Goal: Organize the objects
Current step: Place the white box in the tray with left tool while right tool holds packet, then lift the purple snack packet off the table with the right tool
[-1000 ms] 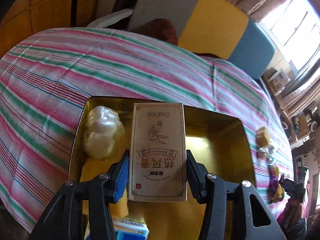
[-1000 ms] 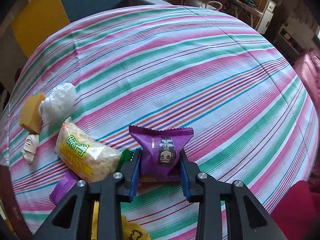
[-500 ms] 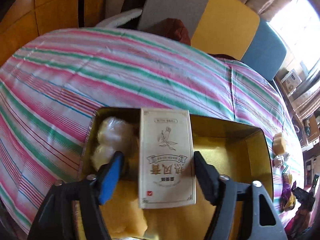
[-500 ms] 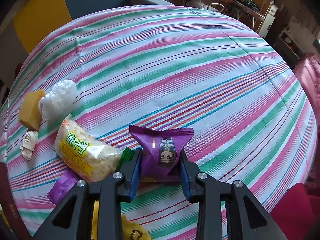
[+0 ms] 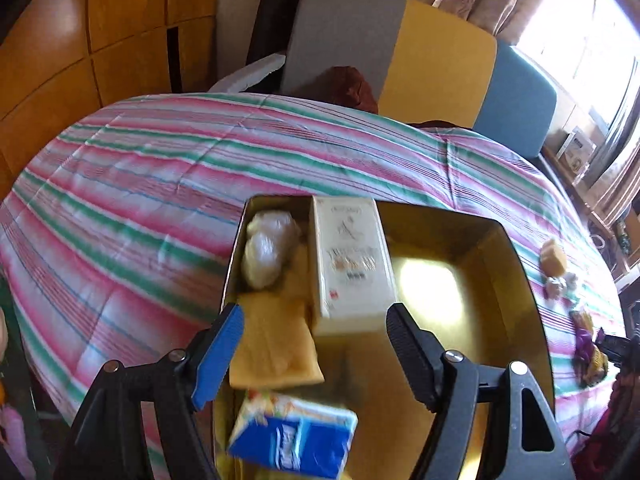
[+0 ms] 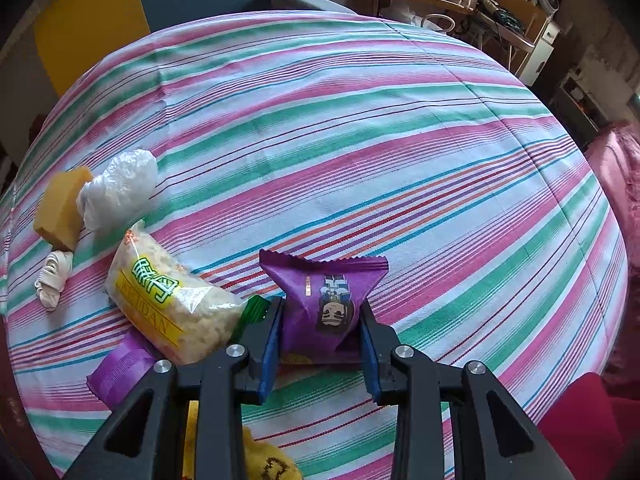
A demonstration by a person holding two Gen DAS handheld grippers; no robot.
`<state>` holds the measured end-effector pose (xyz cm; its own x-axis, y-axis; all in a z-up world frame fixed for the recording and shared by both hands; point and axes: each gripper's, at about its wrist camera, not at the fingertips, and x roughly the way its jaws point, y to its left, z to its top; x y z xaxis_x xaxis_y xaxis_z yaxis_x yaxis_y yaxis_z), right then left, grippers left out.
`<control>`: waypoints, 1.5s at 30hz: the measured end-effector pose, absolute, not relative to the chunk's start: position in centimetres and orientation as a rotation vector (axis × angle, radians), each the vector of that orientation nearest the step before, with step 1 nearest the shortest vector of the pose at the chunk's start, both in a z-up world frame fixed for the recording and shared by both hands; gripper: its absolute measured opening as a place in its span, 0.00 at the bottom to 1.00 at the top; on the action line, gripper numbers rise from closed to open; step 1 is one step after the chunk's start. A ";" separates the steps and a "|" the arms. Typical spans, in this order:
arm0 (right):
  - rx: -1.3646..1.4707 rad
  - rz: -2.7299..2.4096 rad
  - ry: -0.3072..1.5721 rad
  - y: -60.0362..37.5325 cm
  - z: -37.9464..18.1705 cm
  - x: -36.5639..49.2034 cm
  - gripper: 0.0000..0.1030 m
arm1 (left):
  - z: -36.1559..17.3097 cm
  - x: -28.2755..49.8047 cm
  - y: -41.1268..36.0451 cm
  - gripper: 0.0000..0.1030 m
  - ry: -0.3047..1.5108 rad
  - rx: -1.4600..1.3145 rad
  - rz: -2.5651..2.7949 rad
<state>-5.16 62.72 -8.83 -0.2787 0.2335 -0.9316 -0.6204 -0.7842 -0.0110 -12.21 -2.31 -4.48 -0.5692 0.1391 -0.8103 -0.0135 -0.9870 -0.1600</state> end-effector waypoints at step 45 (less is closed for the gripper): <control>-1.440 2.098 0.461 62.2 -8.8 -4.9 0.35 | -3.2 -4.6 1.3 0.72 -0.045 -1.284 2.680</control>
<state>-4.88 62.24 -8.82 -0.2759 0.2442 -0.9297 -0.6117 -0.7907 -0.0262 -4.55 1.32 -3.23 -0.6150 0.1650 -0.7710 -0.1392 -0.9852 -0.0998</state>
